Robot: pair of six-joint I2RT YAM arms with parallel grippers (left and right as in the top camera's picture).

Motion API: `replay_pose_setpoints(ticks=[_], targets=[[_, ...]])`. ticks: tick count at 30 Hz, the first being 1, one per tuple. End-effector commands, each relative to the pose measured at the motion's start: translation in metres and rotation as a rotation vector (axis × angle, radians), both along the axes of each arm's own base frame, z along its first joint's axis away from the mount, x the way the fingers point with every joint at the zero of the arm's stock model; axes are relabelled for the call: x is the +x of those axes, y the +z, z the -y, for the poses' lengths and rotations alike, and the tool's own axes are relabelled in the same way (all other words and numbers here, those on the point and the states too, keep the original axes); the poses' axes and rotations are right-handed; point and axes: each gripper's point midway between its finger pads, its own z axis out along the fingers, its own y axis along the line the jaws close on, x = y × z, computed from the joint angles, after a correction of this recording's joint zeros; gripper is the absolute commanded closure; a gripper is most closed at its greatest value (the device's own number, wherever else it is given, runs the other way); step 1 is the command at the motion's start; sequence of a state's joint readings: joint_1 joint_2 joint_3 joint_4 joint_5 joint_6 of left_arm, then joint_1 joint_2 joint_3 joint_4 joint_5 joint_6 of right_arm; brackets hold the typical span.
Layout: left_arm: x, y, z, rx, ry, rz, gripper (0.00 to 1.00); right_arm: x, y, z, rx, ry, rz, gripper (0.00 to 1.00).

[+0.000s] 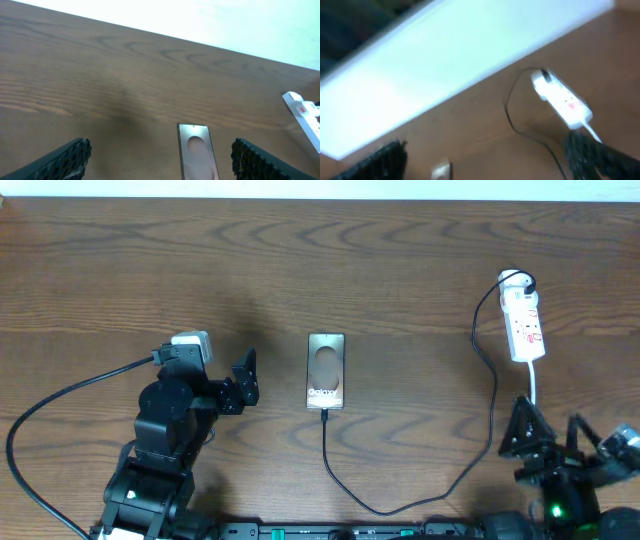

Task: Plug charger to phone and switch on socket
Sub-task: 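Move the right gripper toward the white power strip's near end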

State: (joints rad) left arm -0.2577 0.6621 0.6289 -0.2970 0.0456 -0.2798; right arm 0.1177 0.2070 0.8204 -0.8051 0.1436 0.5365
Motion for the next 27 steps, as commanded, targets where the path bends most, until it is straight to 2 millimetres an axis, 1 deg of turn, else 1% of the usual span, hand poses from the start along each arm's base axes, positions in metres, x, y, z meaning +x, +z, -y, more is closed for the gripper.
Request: replay_pose_setpoints(ticks=[1, 5, 6, 9, 17, 23, 27], targets=[[0.000, 0.003, -0.003, 0.019, 0.008, 0.010, 0.09, 0.015, -0.010, -0.019, -0.144, 0.127, 0.117, 0.01], [0.000, 0.003, -0.003, 0.019, 0.009, 0.010, 0.09, 0.030, -0.012, -0.032, -0.141, 0.193, 0.271, 0.01], [0.000, 0.003, -0.003, 0.019, 0.009, 0.010, 0.09, 0.034, -0.014, -0.033, -0.140, 0.200, 0.300, 0.01], [0.000, 0.003, -0.003, 0.019, 0.009, 0.010, 0.09, 0.045, -0.023, -0.028, -0.100, 0.178, 0.352, 0.01], [0.000, 0.003, -0.003, 0.019, 0.009, 0.010, 0.09, 0.061, -0.051, -0.025, -0.061, 0.185, 0.408, 0.01], [0.000, 0.003, -0.003, 0.019, 0.009, 0.010, 0.09, 0.064, -0.063, -0.024, -0.077, 0.181, 0.489, 0.01], [0.000, 0.003, -0.003, 0.019, 0.009, 0.010, 0.09, 0.069, -0.073, -0.013, -0.068, 0.119, 0.451, 0.01]])
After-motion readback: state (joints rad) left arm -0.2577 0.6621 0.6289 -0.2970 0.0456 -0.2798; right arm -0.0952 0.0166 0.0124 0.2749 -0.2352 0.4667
